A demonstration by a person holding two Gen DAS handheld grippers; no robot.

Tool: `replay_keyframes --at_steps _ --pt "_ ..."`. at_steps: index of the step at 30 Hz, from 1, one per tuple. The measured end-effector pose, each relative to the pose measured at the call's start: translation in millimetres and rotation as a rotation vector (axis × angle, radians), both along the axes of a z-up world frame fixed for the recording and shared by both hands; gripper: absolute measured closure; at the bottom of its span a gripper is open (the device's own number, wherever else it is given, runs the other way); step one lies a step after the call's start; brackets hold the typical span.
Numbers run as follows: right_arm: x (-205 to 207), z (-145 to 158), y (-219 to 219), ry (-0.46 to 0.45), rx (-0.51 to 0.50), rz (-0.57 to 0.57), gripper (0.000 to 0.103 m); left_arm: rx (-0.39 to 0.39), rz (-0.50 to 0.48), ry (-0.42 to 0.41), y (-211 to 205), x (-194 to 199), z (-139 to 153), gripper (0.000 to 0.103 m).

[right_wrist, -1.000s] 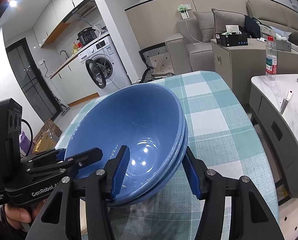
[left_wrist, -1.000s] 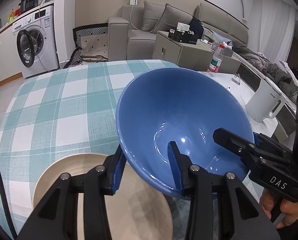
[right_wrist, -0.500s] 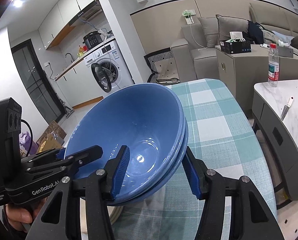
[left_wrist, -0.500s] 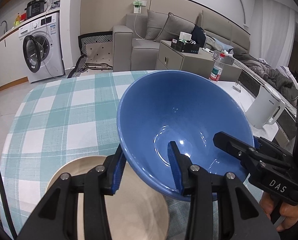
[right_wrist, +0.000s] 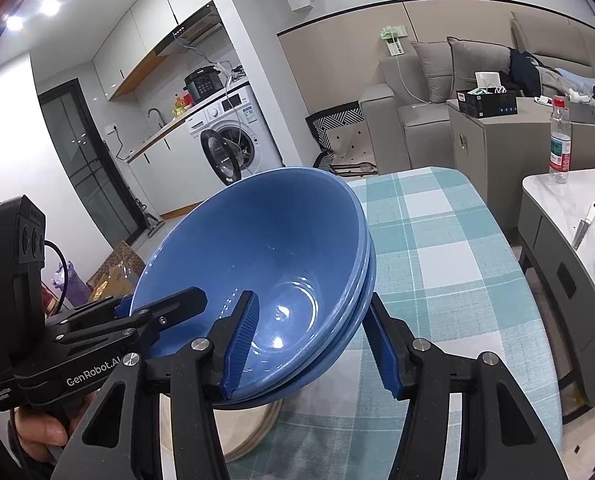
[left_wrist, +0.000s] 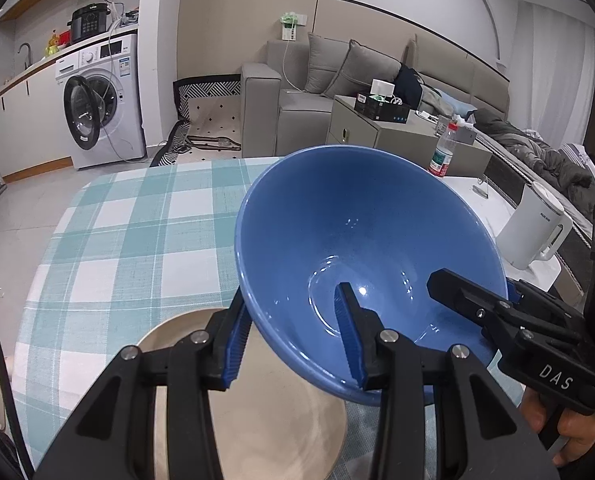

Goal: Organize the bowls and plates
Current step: 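Lift the nested blue bowls with both grippers and carry them over the cream plates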

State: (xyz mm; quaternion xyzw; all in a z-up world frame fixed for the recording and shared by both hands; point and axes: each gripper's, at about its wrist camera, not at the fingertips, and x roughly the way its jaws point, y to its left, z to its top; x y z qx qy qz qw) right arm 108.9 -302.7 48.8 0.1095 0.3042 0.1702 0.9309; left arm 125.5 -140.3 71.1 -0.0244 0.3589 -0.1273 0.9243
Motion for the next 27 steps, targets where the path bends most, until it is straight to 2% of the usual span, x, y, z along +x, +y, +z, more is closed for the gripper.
replay_keyframes --at_steps 14,27 --pt "-10.0 7.3 21.4 -0.011 0.016 0.056 0.048 -0.004 0.053 -0.021 20.3 -18.6 7.2 0.063" --pt "-7.2 -0.8 44.4 0.007 0.009 0.103 0.048 -0.009 0.098 -0.023 41.0 -28.1 1.4 0.063"
